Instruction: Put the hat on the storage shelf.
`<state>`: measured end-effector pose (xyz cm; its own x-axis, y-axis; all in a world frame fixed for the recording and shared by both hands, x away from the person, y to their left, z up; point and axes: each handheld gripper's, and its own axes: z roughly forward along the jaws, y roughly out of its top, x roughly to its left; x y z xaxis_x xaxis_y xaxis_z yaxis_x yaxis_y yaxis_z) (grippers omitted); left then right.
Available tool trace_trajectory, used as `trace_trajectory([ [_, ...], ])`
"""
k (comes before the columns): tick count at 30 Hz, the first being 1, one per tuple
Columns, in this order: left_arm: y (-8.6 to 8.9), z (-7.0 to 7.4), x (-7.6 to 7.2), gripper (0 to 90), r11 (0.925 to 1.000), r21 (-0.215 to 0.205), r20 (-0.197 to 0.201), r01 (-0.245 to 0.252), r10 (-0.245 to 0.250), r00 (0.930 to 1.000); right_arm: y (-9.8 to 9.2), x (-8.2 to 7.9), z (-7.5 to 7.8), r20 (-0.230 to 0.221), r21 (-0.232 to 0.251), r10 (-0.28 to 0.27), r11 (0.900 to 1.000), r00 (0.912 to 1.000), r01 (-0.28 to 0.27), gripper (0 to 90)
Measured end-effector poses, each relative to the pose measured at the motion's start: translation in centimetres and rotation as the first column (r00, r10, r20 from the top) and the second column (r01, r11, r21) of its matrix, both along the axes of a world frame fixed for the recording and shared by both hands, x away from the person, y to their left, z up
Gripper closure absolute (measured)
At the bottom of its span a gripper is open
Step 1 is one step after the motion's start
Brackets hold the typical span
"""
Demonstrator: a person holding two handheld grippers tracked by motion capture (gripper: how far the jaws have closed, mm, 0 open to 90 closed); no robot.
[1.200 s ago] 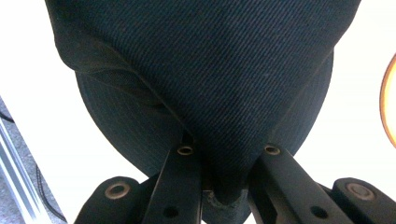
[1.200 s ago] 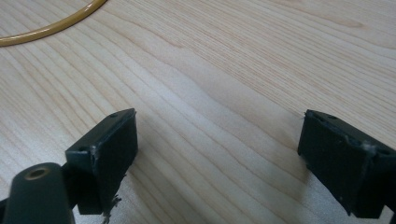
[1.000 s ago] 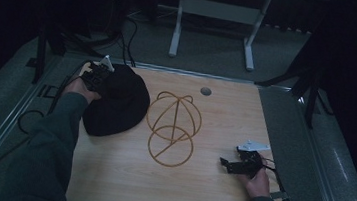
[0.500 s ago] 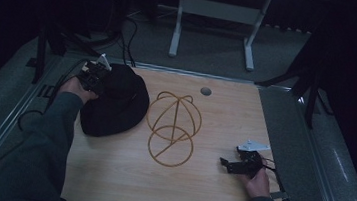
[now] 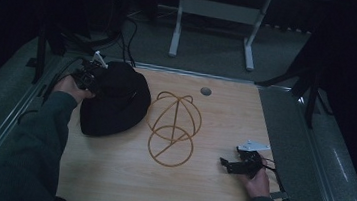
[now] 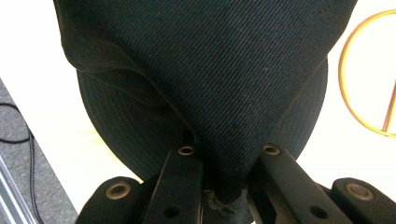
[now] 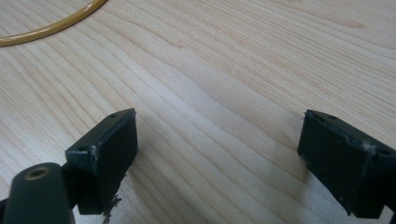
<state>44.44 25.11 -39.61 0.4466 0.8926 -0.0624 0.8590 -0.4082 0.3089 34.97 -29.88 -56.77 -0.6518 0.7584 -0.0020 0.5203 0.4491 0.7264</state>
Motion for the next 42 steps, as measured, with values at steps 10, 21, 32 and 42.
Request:
trace_trajectory([
  [10, 0.6, 0.9, -0.8, 86.3, 0.9990, -0.016, 0.033, 0.041, -0.040, 0.9986, 0.0, 0.0, 0.0, -0.001, 0.000, 0.000, 1.000, 1.0000, 0.000, 11.9],
  [21, 0.8, 2.5, -1.7, 86.3, 0.9963, -0.011, 0.070, 0.086, -0.085, 0.9939, 0.0, 0.0, 0.0, -0.001, 0.000, 0.000, 1.000, 1.0000, 0.000, 11.9],
  [32, 0.8, 3.9, -2.2, 86.2, 0.9923, -0.008, 0.101, 0.124, -0.122, 0.9874, 0.0, 0.0, 0.0, 0.000, 0.000, 0.000, 1.000, 1.0000, 0.000, 11.9],
  [42, 1.7, 4.7, -3.0, 86.2, 0.9850, -0.041, 0.112, 0.167, -0.162, 0.9804, 0.0, 0.0, 0.0, -0.001, 0.000, -0.001, 1.000, 1.0000, 0.001, 11.9],
])
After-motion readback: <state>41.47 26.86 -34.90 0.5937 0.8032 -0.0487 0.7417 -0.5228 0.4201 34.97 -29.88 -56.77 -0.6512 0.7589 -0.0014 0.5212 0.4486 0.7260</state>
